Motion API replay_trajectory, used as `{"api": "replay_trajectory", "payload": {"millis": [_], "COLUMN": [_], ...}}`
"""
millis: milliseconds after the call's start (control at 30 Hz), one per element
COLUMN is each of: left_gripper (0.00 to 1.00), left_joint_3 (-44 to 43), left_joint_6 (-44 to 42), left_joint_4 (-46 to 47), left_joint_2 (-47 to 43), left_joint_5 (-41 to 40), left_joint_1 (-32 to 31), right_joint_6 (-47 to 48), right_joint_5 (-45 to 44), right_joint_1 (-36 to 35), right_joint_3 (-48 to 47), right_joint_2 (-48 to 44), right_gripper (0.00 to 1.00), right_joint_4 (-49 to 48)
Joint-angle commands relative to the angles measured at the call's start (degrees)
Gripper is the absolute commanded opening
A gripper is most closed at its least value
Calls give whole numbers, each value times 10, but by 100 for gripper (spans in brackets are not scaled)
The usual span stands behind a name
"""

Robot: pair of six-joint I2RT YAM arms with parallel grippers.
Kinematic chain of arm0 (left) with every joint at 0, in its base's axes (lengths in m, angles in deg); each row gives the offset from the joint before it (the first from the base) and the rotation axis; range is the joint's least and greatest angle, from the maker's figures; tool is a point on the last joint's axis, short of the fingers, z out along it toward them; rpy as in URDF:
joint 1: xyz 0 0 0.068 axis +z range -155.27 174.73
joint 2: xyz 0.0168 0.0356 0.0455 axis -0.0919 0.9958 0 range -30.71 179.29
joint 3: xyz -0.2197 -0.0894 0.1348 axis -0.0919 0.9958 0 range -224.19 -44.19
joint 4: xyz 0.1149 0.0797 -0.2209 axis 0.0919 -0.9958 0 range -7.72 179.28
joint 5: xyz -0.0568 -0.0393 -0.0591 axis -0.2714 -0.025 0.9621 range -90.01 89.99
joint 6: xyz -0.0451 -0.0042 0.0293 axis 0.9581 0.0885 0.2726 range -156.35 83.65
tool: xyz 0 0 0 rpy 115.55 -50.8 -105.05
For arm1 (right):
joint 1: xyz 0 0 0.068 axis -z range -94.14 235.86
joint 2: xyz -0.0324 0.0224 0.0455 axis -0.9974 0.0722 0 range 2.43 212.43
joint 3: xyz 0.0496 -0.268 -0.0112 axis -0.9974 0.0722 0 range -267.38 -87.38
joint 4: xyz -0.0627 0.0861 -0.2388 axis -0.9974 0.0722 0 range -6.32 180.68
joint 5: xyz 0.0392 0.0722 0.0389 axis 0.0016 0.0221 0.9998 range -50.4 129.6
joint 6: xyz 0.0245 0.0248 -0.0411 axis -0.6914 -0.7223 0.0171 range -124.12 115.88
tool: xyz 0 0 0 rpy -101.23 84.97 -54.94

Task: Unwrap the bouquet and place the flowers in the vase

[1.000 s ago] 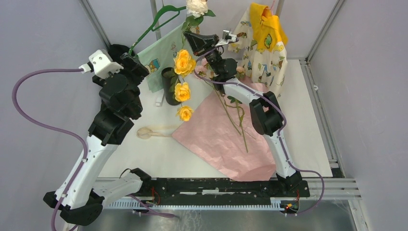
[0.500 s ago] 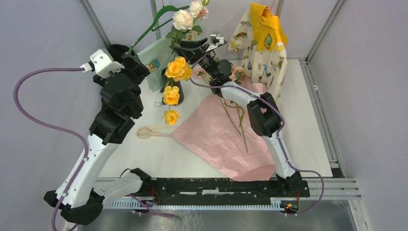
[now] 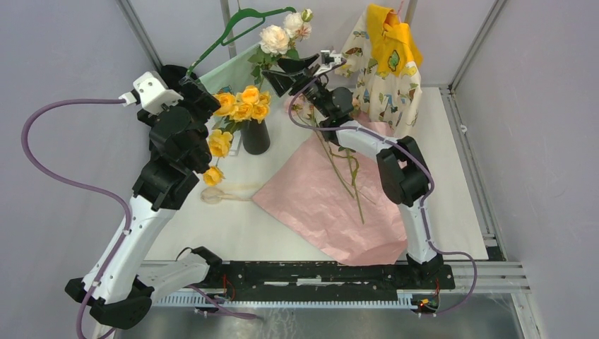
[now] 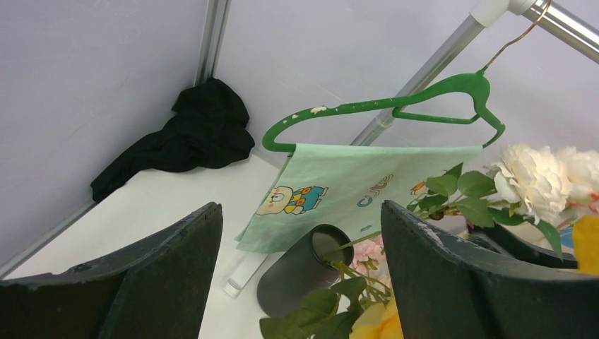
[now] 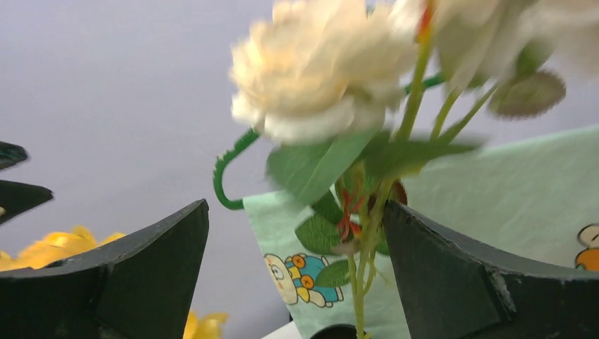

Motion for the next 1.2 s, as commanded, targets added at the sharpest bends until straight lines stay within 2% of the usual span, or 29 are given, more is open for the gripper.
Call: {"api": "replay_trajectory", "payload": {"millis": [0, 167, 433, 533, 600, 733, 833, 967, 1167], "left_gripper": [88, 88, 88, 88, 88, 88, 88, 88, 88], "left_joint_3": [-5, -9, -13, -16, -19, -22, -22, -21, -23], "left_joint_6": [-16, -19, -24, -24, -23, -21, -23, -27, -13], "left_joint_4": [26, 28, 31, 32, 31, 26, 27, 28, 24], "left_joint_2": [2, 6, 11, 19, 25, 30, 29, 29, 33], "left_joint_5": [-13, -15, -17, -16, -16, -15, -19, -23, -49], "left_joint_1": [-1, -1, 0, 0, -1, 0, 0, 0, 0], "right_joint_6": [-19, -17, 54, 68, 58, -3, -38, -31, 83], "right_joint_5": [-6, 2, 0, 28, 54, 89, 97, 88, 65], "right_joint_1": [19, 42, 84, 87, 87, 80, 74, 75, 75], "right_joint_3": [57, 107, 294, 272, 223, 115, 67, 103, 241], "right_joint_2": [-89, -134, -254, -249, -224, -147, -100, -103, -182], "right_gripper": [98, 98, 98, 98, 97, 88, 85, 86, 87], "right_joint_4": [-80, -76, -40, -12, 12, 11, 6, 14, 83]}}
